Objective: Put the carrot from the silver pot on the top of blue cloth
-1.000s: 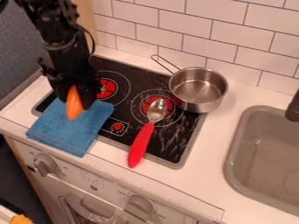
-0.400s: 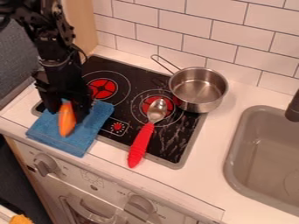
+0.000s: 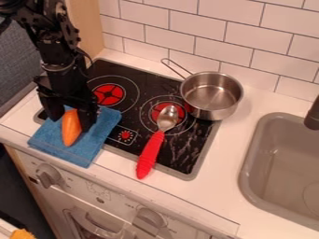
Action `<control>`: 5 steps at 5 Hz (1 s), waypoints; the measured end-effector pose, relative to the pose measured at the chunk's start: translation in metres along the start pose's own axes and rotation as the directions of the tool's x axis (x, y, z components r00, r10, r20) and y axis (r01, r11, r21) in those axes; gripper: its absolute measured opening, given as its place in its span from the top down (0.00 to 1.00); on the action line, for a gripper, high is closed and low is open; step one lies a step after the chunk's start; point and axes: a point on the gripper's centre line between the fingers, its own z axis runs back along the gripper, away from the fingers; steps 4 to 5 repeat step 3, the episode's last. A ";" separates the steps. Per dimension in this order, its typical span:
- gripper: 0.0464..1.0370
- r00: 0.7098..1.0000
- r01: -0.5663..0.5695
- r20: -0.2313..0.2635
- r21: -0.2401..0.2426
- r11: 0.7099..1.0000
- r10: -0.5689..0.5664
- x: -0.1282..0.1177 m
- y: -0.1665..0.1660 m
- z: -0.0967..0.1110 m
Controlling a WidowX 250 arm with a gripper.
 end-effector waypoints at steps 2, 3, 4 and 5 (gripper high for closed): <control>0.04 0.998 0.012 0.054 -0.045 0.999 -0.010 -0.001 -0.008 0.036; 0.04 0.999 0.015 0.049 -0.060 0.998 -0.012 -0.001 -0.006 0.041; 0.04 0.999 0.015 0.049 -0.060 0.998 -0.012 -0.001 -0.006 0.041; 0.04 0.999 0.015 0.049 -0.060 0.998 -0.012 -0.001 -0.006 0.041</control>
